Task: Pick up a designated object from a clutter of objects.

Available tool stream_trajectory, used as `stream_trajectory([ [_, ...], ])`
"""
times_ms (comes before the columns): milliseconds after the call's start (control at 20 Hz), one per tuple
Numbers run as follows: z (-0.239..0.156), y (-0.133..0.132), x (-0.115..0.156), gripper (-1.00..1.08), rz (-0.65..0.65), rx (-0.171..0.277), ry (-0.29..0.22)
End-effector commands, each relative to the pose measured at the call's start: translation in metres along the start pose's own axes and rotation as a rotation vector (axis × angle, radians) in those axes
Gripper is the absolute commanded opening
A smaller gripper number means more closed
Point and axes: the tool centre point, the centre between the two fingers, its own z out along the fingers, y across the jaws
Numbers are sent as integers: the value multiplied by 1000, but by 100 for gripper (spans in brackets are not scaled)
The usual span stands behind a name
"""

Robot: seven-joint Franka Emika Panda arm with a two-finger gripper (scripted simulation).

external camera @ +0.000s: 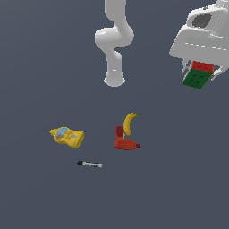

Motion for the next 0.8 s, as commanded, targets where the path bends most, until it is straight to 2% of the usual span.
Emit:
stream_trajectory([
  [0, -3, -2, 0, -100, 1, 1, 1],
  [300, -6, 4, 2, -100, 0, 0, 0],
  [750, -31, 40, 16, -100, 0, 1, -1],
])
